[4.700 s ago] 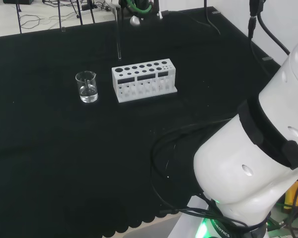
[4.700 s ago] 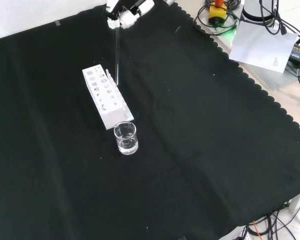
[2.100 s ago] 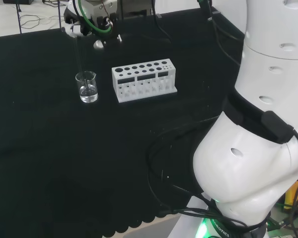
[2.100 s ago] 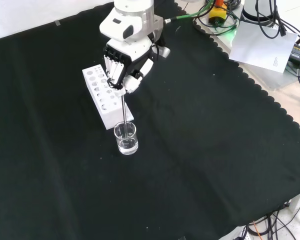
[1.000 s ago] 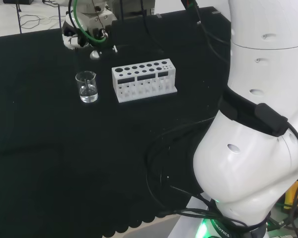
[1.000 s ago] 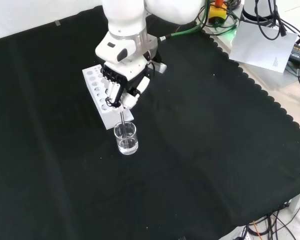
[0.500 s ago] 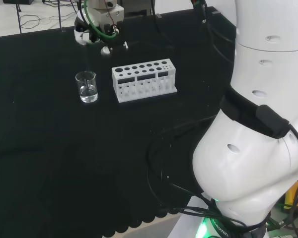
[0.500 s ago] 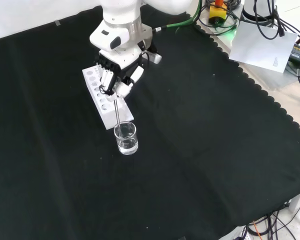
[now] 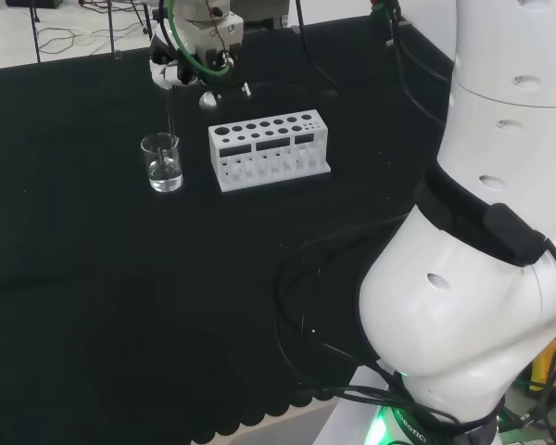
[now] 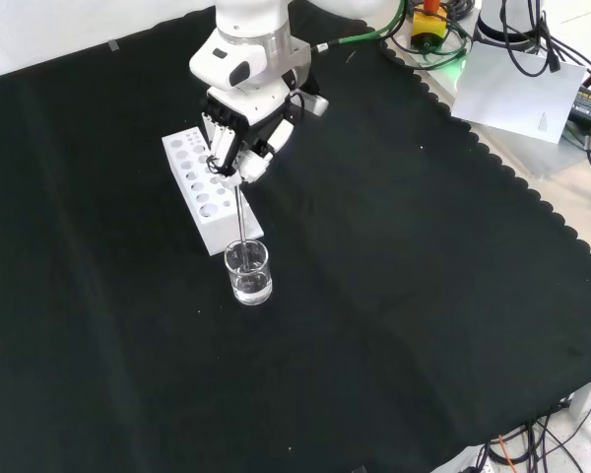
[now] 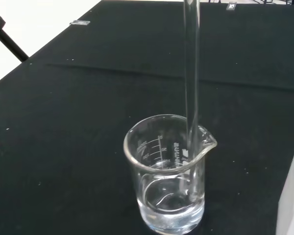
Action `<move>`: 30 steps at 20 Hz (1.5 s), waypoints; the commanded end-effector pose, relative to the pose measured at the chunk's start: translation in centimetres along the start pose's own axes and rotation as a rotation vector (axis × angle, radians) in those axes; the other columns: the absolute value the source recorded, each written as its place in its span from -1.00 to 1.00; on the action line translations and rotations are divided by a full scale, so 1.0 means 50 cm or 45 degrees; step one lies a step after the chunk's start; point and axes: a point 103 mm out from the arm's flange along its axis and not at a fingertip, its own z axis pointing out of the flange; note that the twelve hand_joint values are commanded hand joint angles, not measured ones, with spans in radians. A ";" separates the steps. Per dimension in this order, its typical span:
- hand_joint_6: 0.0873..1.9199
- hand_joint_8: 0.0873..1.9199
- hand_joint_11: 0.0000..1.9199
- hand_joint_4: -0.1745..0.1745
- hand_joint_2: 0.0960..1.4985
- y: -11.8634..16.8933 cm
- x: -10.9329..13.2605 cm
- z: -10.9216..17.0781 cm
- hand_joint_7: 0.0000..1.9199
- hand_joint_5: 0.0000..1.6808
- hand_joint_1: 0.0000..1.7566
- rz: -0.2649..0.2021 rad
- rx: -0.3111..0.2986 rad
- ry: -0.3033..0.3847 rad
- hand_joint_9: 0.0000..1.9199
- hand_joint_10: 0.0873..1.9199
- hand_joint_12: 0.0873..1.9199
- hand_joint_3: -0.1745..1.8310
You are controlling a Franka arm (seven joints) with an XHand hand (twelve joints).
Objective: Stir in the beaker to the left of the white test tube rack with the glass rod.
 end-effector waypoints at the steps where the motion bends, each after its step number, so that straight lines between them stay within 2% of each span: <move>1: -0.23 0.24 0.65 -1.00 0.47 0.000 0.037 -0.012 0.09 0.12 0.46 -0.014 0.035 -0.023 0.54 0.06 -0.25 -0.85; 8: -0.23 0.24 0.65 -1.00 0.47 0.014 0.065 0.020 0.09 0.12 0.46 -0.042 0.034 -0.011 0.54 0.06 -0.25 -0.84; 15: -0.23 0.24 0.65 -1.00 0.47 0.047 0.069 0.015 0.09 0.11 0.46 -0.056 0.030 0.000 0.54 0.06 -0.25 -0.84; 24: -0.23 0.24 0.65 -1.00 0.47 0.054 0.014 -0.001 0.09 0.11 0.46 -0.007 0.018 -0.009 0.54 0.06 -0.25 -0.84; 30: -0.22 0.24 0.65 -1.00 0.46 0.046 0.023 -0.001 0.09 0.11 0.46 -0.009 0.017 -0.015 0.54 0.06 -0.25 -0.84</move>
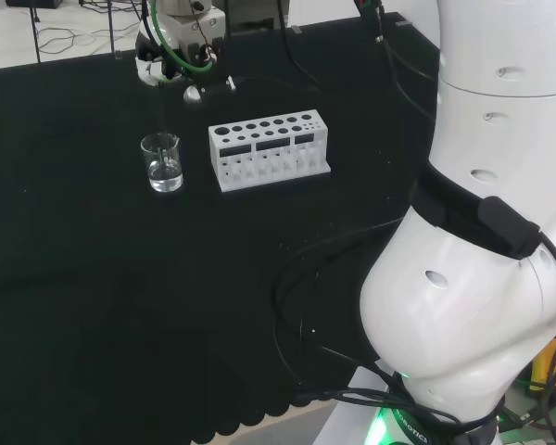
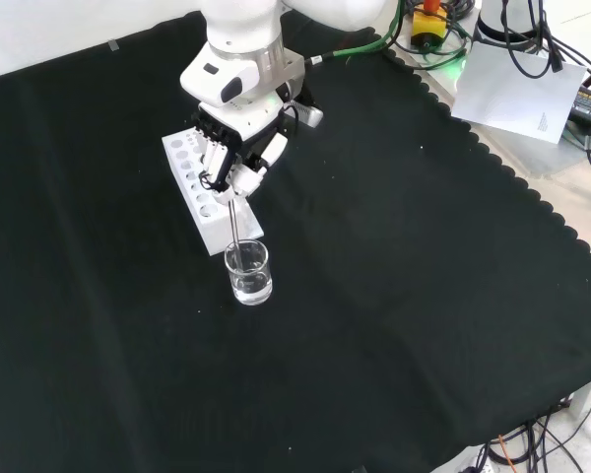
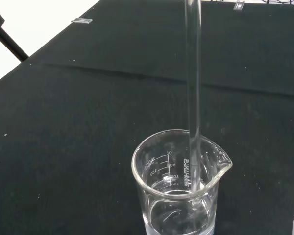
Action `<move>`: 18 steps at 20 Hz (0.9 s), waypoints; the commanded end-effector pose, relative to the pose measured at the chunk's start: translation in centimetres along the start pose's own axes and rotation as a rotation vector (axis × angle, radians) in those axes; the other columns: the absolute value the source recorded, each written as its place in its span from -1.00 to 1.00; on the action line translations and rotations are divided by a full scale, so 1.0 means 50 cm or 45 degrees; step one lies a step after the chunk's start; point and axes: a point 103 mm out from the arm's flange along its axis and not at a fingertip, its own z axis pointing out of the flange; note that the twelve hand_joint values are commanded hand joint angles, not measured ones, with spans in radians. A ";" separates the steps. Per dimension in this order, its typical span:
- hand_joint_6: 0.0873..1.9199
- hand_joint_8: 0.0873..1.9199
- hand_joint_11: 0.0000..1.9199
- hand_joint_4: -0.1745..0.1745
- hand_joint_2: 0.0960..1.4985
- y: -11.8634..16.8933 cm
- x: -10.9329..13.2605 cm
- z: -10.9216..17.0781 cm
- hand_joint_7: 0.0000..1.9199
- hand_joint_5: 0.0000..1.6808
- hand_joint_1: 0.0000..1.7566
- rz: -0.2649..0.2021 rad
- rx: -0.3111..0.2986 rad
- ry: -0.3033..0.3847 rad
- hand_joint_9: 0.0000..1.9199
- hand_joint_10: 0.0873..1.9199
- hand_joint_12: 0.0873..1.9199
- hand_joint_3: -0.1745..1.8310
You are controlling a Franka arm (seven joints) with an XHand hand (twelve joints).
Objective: Stir in the beaker to the left of the white test tube rack with the glass rod.
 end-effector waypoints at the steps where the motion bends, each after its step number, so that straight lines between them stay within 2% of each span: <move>1: -0.22 0.24 0.65 -1.00 0.46 -0.020 0.024 -0.011 0.09 0.11 0.46 -0.008 -0.016 -0.018 0.54 0.06 -0.25 -0.84; 3: -0.22 0.24 0.65 -1.00 0.46 -0.040 0.049 -0.019 0.09 0.11 0.46 -0.021 -0.011 -0.020 0.54 0.06 -0.25 -0.84; 9: -0.22 0.25 0.65 -1.00 0.46 -0.048 0.050 0.019 0.09 0.11 0.46 -0.046 0.014 -0.001 0.54 0.06 -0.25 -0.84; 18: -0.22 0.25 0.65 -1.00 0.46 0.002 0.059 0.009 0.08 0.11 0.46 -0.072 -0.011 0.009 0.54 0.06 -0.25 -0.84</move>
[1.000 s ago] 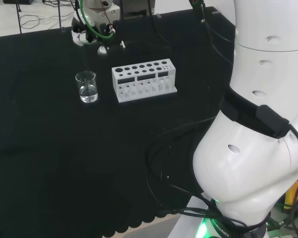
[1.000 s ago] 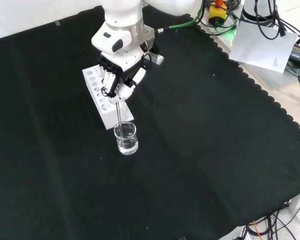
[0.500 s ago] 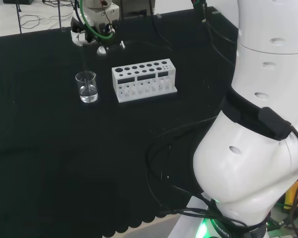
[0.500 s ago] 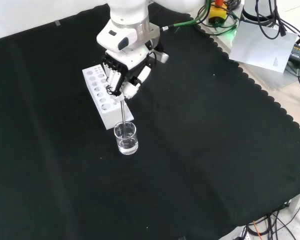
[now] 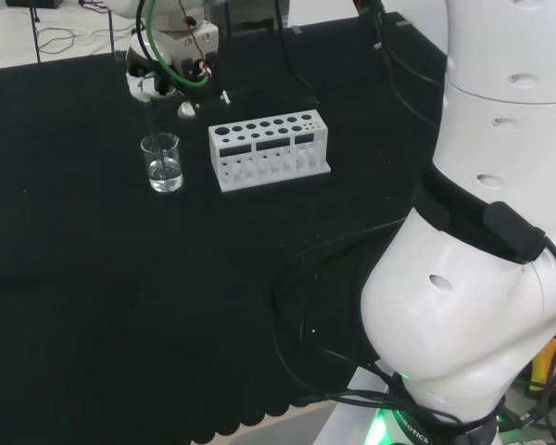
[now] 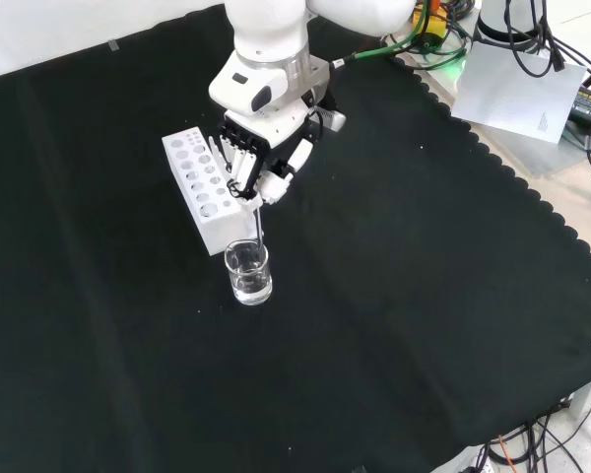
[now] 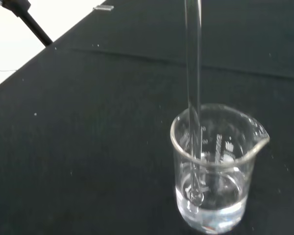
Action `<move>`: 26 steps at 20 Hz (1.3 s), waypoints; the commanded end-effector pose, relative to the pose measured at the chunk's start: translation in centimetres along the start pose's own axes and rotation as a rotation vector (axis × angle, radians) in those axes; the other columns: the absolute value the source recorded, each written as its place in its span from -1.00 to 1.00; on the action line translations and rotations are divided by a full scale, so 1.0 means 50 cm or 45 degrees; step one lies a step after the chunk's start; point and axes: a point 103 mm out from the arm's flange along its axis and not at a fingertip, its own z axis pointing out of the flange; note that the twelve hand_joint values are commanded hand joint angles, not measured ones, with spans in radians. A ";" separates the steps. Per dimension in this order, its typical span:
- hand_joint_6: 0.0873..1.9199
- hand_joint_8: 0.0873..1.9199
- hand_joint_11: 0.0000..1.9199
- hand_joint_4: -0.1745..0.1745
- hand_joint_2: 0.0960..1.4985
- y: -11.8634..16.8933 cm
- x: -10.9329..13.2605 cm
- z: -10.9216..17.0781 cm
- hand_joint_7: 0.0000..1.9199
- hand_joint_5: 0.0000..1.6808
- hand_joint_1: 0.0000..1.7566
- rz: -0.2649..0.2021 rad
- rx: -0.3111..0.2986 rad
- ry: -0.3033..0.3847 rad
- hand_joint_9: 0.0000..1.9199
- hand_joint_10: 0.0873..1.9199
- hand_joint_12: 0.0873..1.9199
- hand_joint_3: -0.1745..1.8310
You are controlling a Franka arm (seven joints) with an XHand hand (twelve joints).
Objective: Stir in the beaker to the left of the white test tube rack with the glass rod.
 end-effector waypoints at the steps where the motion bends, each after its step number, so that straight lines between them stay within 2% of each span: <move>1: -0.22 0.25 0.65 -1.00 0.46 0.041 0.005 -0.009 0.08 0.11 0.46 -0.024 -0.020 0.007 0.55 0.06 -0.25 -0.84; 7: -0.22 0.25 0.65 -1.00 0.46 0.055 -0.038 -0.018 0.08 0.11 0.46 0.002 -0.026 -0.010 0.55 0.06 -0.25 -0.83; 10: -0.22 0.25 0.65 -1.00 0.46 0.033 -0.069 -0.024 0.08 0.11 0.46 0.042 -0.025 -0.009 0.55 0.06 -0.25 -0.83; 13: -0.22 0.25 0.65 -1.00 0.46 0.012 -0.079 -0.027 0.08 0.11 0.46 0.060 -0.025 -0.010 0.55 0.06 -0.25 -0.83; 15: -0.22 0.25 0.65 -1.00 0.46 -0.015 -0.076 -0.031 0.08 0.11 0.46 0.070 -0.026 -0.013 0.55 0.06 -0.25 -0.83; 17: -0.22 0.25 0.65 -1.00 0.46 0.004 -0.052 -0.020 0.08 0.11 0.46 0.069 -0.005 -0.043 0.55 0.06 -0.25 -0.83; 21: -0.22 0.25 0.65 -1.00 0.46 -0.027 -0.032 -0.039 0.08 0.11 0.46 0.024 -0.045 -0.031 0.55 0.06 -0.25 -0.83; 26: -0.22 0.25 0.65 -1.00 0.46 -0.019 -0.006 -0.040 0.08 0.11 0.46 -0.021 -0.035 -0.027 0.55 0.06 -0.25 -0.83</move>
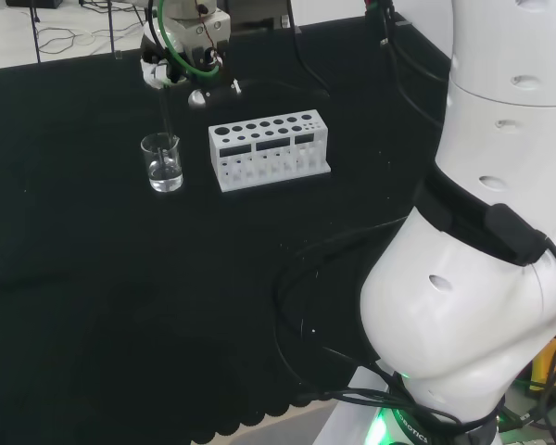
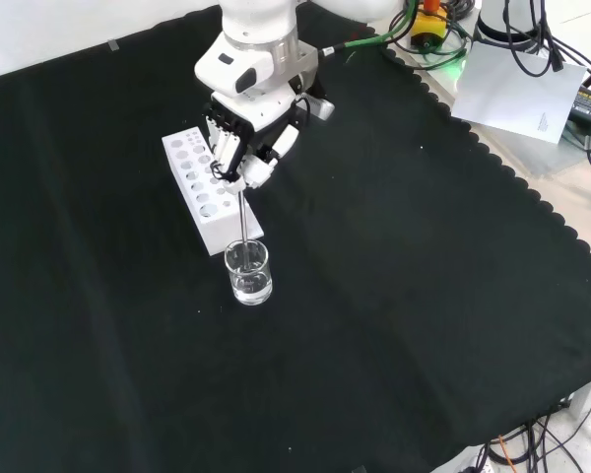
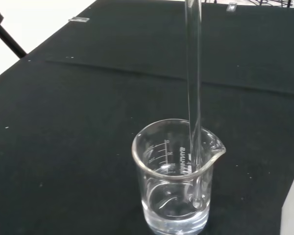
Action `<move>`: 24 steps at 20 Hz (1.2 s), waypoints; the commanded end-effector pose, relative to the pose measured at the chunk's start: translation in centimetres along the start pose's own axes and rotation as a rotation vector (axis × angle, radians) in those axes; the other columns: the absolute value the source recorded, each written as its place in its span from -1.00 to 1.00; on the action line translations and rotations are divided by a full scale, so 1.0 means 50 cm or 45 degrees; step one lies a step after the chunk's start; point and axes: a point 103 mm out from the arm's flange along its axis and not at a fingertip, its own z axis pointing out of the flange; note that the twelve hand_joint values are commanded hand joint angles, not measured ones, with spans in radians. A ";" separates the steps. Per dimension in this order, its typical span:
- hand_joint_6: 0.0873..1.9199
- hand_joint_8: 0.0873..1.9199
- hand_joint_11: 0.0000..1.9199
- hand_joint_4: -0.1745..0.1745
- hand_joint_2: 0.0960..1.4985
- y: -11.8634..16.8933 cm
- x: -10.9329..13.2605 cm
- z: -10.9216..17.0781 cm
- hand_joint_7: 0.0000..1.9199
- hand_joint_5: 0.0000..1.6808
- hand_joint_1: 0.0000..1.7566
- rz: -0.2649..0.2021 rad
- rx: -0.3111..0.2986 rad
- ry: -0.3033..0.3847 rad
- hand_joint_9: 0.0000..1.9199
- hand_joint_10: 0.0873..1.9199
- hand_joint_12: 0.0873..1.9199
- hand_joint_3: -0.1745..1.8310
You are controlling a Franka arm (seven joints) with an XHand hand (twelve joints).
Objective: Stir in the beaker to the left of the white test tube rack with the glass rod.
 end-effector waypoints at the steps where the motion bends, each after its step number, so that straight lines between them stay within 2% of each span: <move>1: -0.22 0.25 0.65 -1.00 0.46 -0.005 0.041 -0.013 0.08 0.11 0.46 -0.084 -0.012 0.002 0.55 0.06 -0.25 -0.83; 8: -0.22 0.25 0.65 -1.00 0.46 0.024 0.052 -0.007 0.08 0.11 0.46 -0.105 -0.008 0.007 0.55 0.06 -0.25 -0.83; 15: -0.22 0.25 0.65 -1.00 0.46 0.035 0.056 -0.005 0.08 0.11 0.46 -0.102 -0.002 0.003 0.55 0.06 -0.25 -0.83; 20: -0.22 0.25 0.65 -1.00 0.46 0.033 0.043 -0.005 0.08 0.11 0.46 -0.090 -0.006 0.002 0.55 0.06 -0.25 -0.83; 24: -0.22 0.25 0.65 -1.00 0.46 0.018 0.007 -0.005 0.08 0.11 0.46 -0.077 -0.008 0.005 0.55 0.06 -0.25 -0.83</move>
